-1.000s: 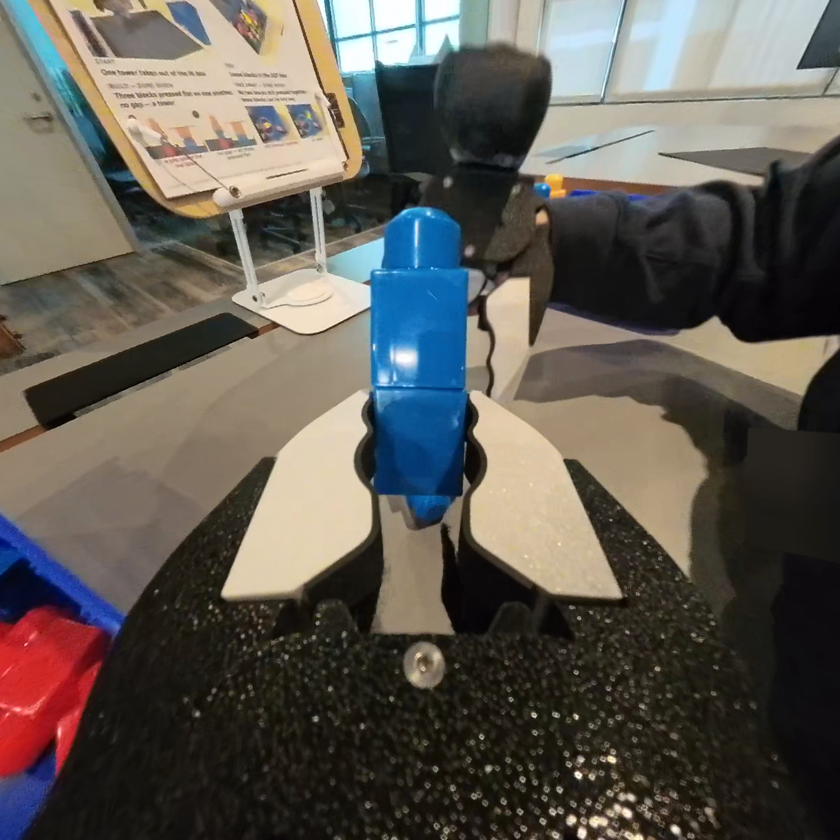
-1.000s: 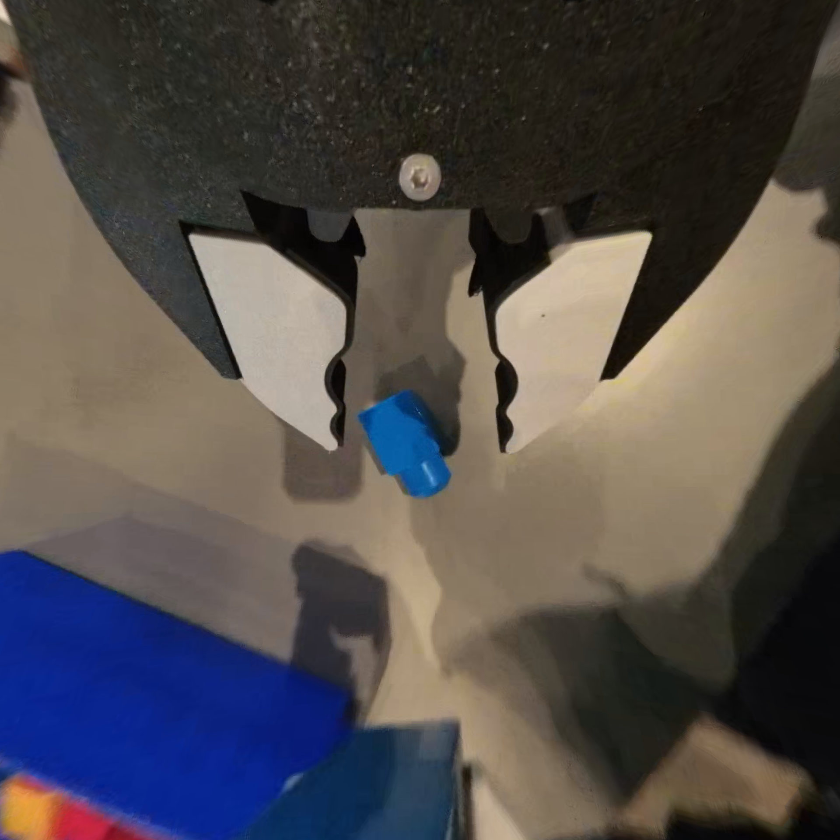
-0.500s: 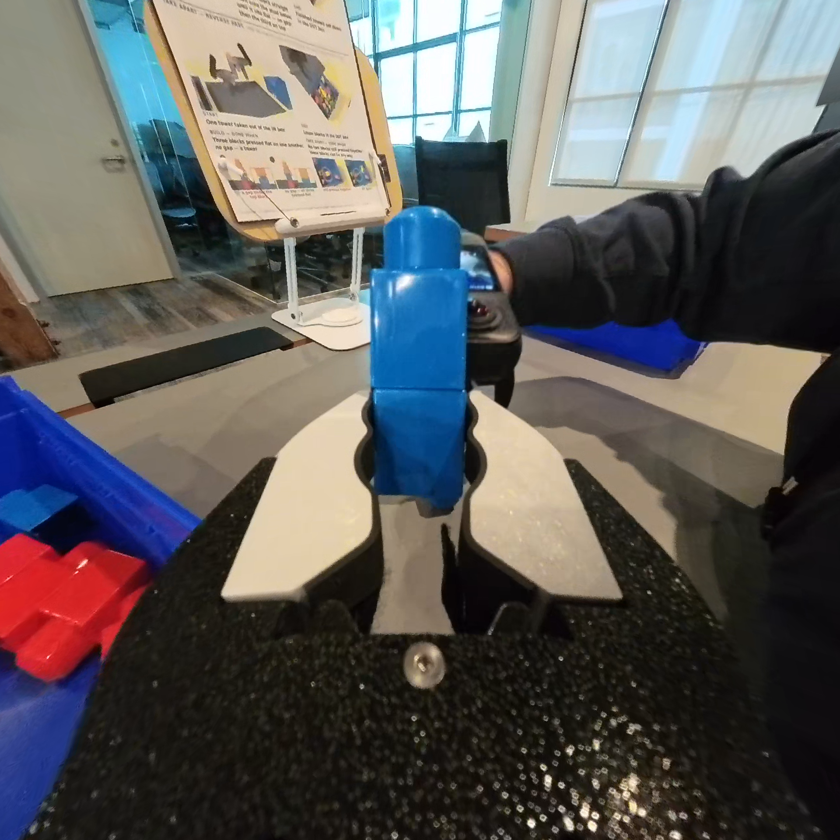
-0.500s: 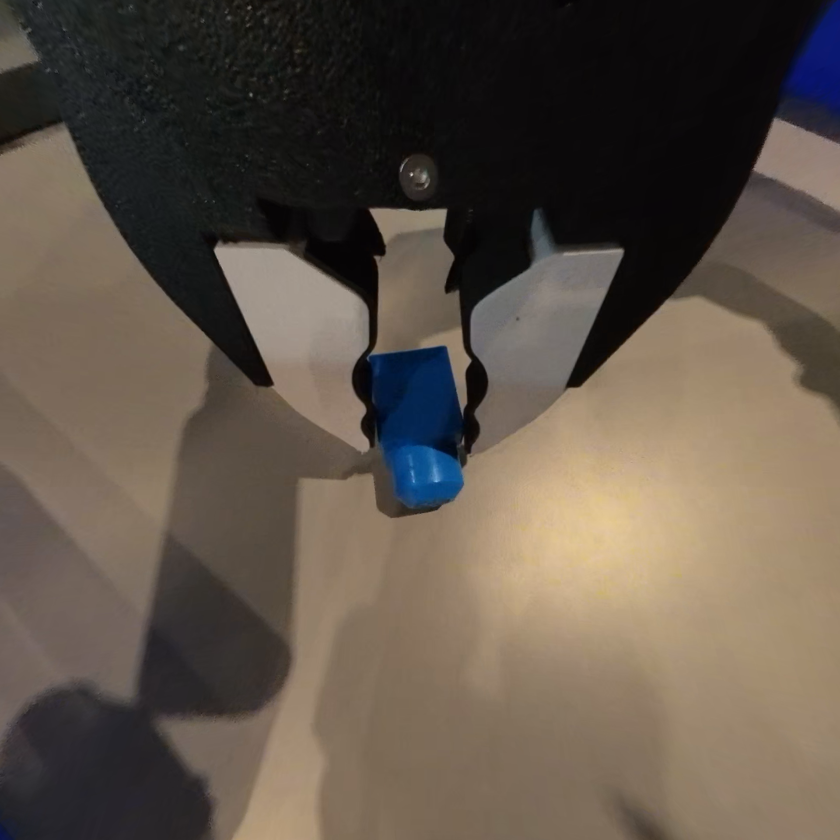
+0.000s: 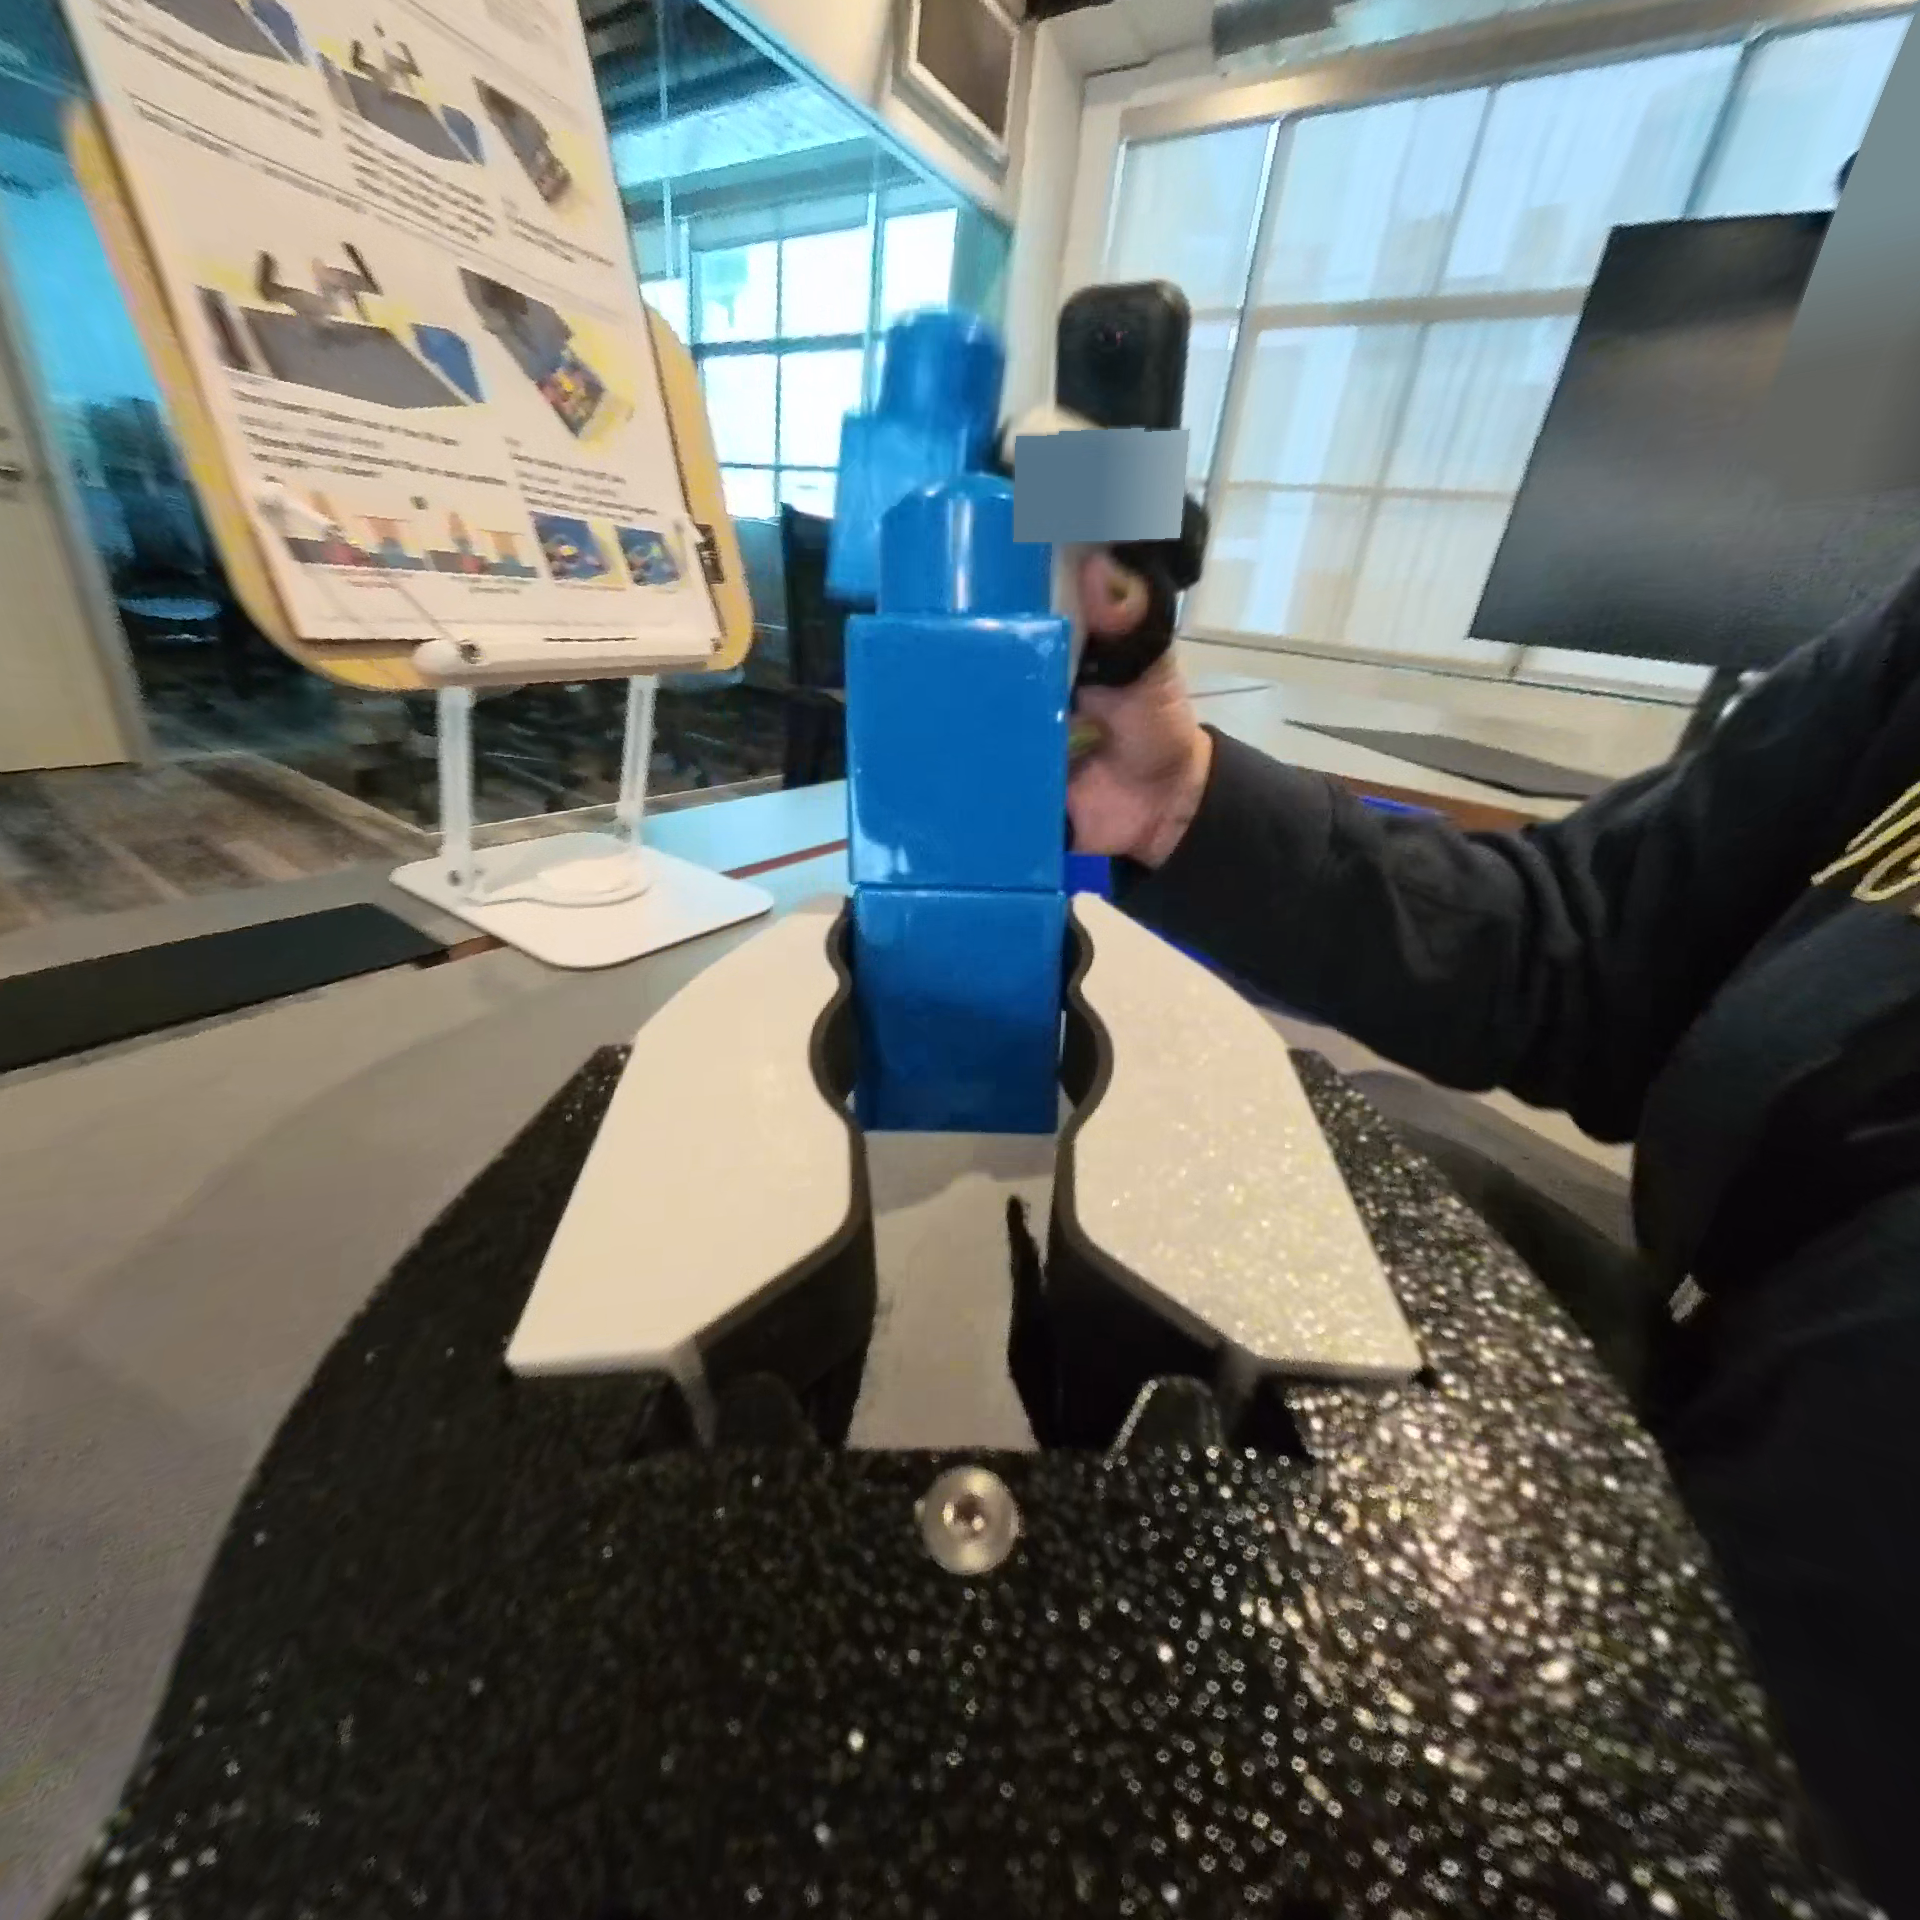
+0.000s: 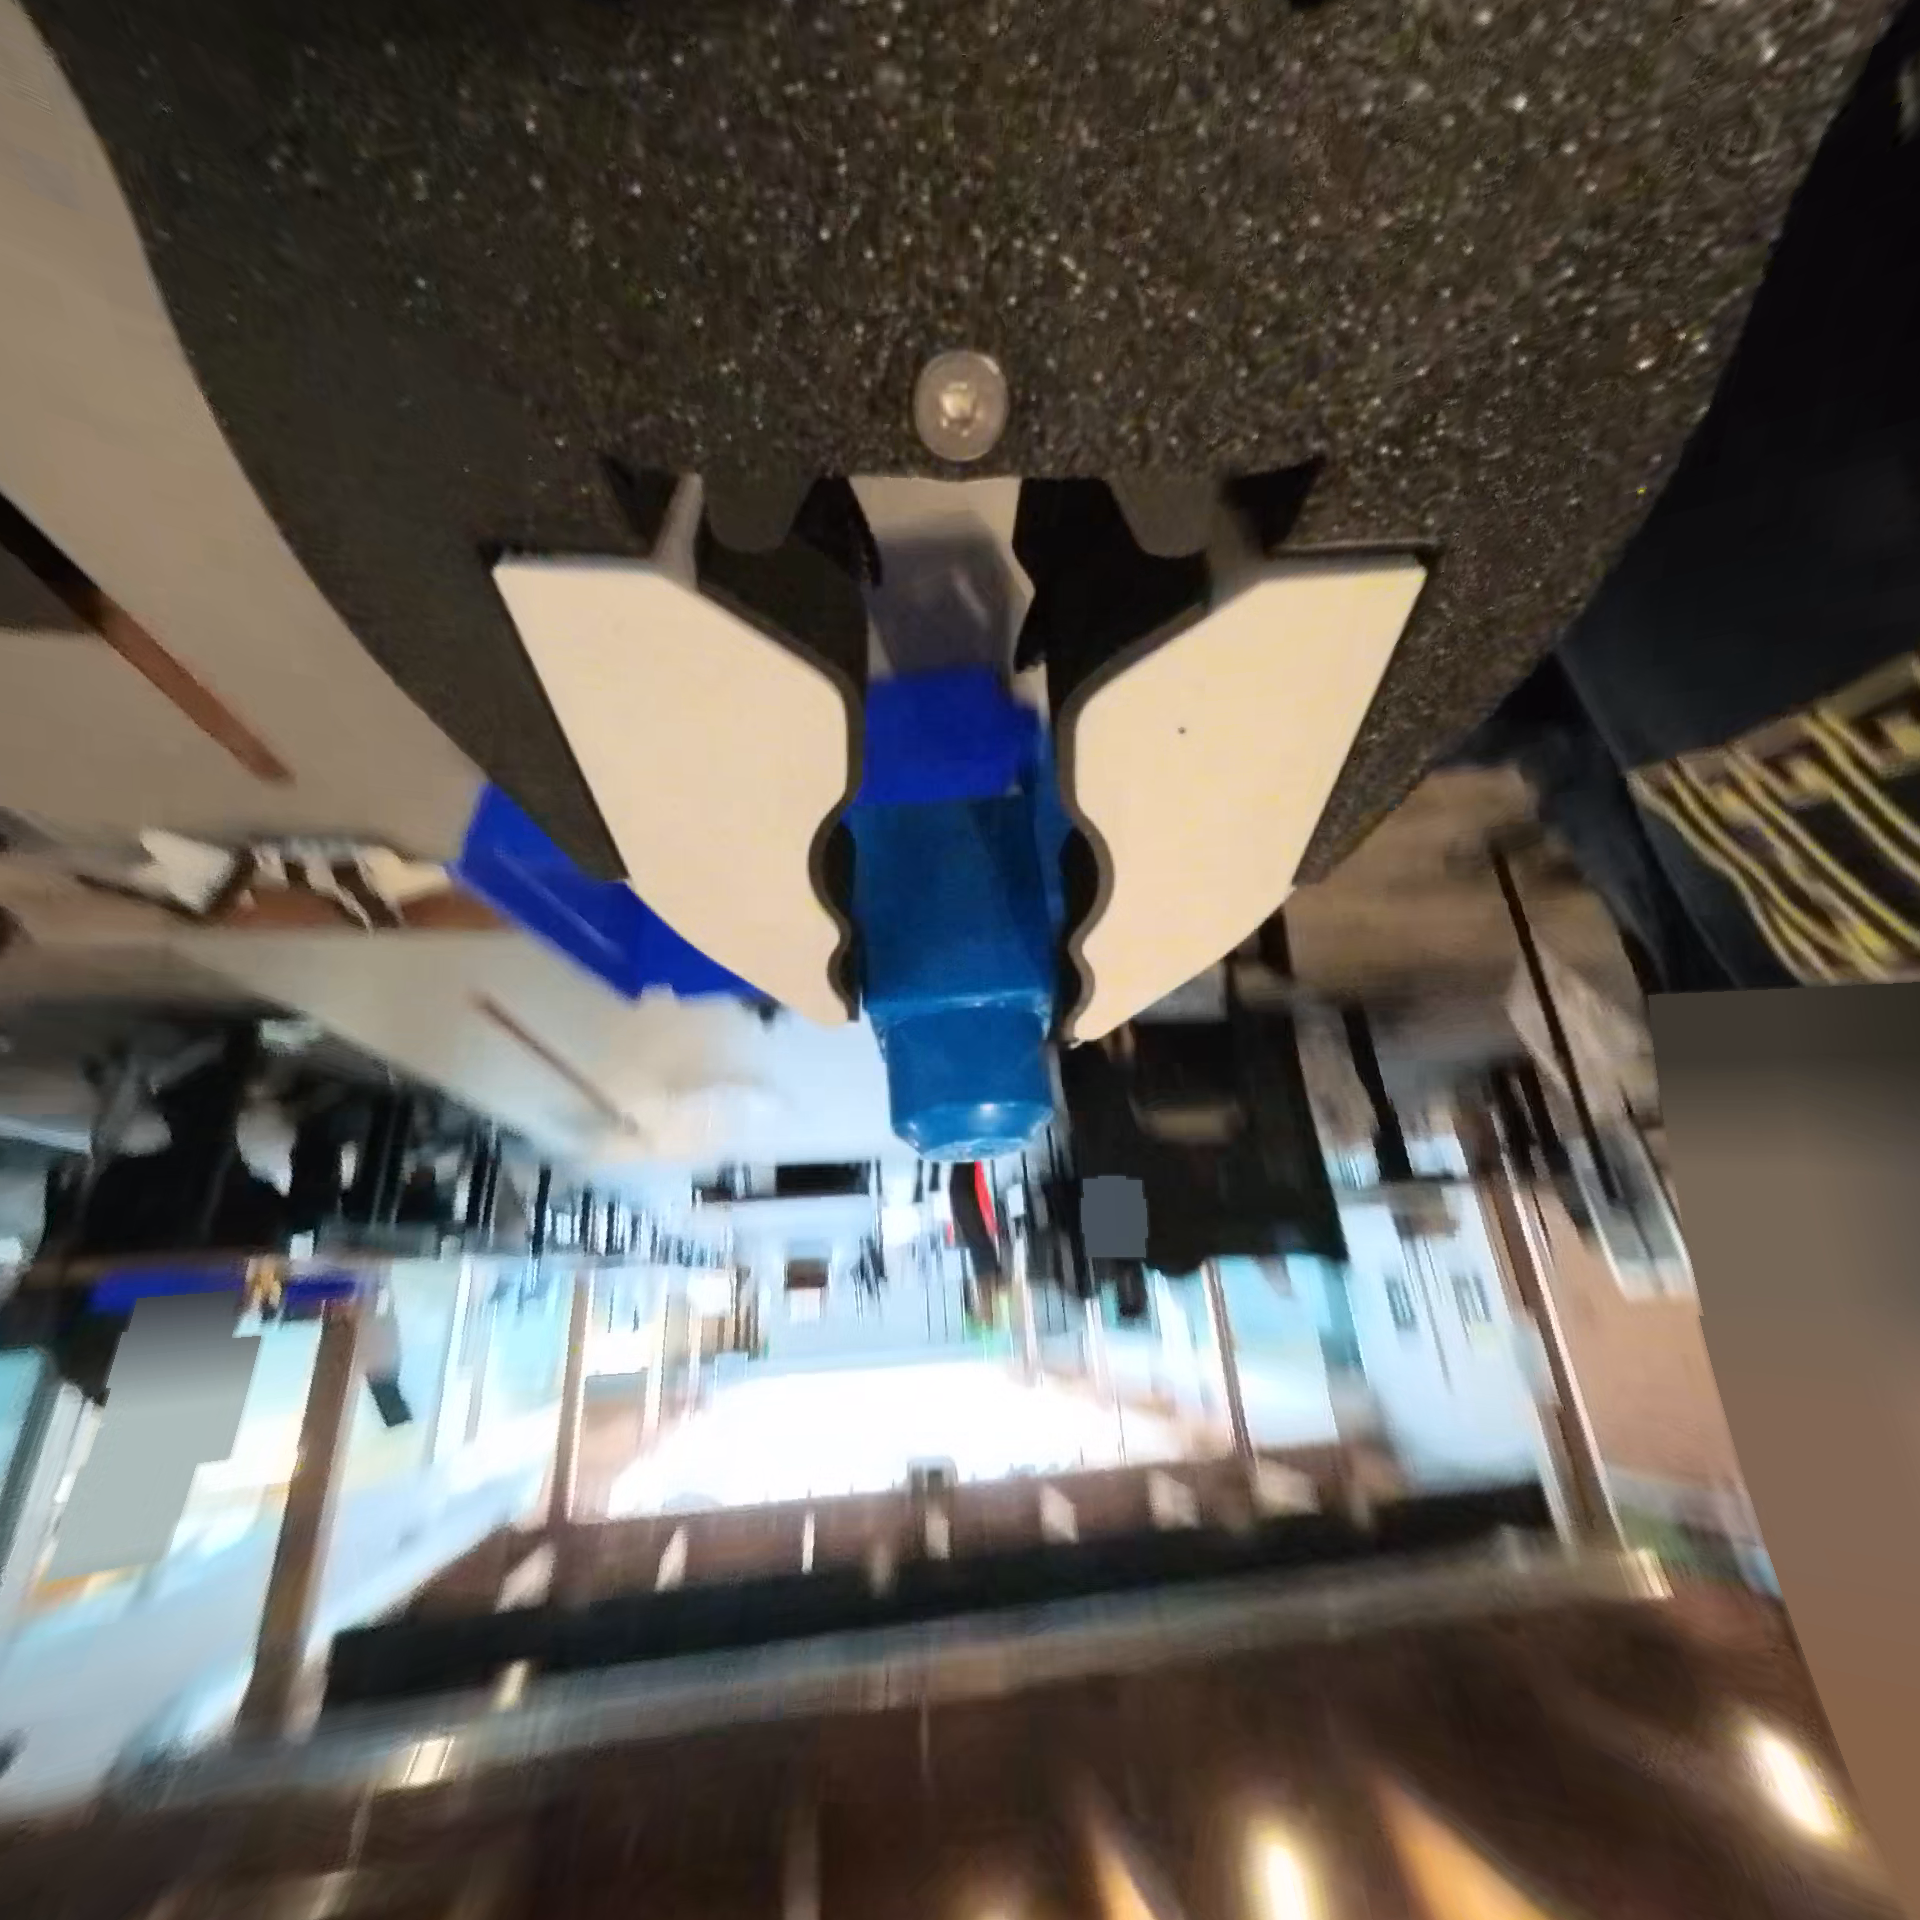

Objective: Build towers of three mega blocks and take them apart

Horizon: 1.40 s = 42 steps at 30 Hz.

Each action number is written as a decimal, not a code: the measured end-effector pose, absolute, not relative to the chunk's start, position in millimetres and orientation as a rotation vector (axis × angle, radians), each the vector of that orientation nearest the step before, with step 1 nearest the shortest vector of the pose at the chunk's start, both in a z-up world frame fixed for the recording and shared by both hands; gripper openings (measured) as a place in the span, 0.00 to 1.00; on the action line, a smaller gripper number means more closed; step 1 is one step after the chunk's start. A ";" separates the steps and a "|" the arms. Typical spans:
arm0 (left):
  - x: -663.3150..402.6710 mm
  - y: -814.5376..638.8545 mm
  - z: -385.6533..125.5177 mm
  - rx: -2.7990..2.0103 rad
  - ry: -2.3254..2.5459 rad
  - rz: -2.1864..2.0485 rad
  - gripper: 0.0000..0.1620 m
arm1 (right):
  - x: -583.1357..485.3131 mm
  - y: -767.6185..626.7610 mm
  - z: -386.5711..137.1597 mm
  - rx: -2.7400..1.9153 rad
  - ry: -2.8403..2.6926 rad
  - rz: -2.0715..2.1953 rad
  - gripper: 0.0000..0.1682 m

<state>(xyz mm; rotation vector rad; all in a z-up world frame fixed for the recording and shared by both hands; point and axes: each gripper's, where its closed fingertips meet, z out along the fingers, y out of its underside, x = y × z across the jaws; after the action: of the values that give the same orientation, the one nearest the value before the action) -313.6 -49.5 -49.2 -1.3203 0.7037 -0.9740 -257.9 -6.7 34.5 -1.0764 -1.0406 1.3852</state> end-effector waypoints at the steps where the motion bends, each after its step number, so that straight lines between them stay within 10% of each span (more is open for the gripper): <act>1: -305.2 -47.0 -49.3 -1.314 0.707 -1.001 0.22 | -253.9 -11.3 44.0 -1.036 -0.967 1.444 0.21; 40: -244.0 -60.7 -64.8 -1.325 0.969 -1.124 0.22 | -242.0 -56.1 2.3 -1.192 -1.319 1.382 0.21; 42: -242.3 -59.3 -69.3 -1.354 1.000 -1.091 0.22 | -233.2 -50.4 4.0 -1.215 -1.332 1.268 0.34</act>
<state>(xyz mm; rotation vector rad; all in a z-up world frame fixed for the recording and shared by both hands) -242.3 -59.3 -69.3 -1.3543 1.0002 -1.0911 -233.2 -50.4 4.0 -1.2151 -1.3319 1.2680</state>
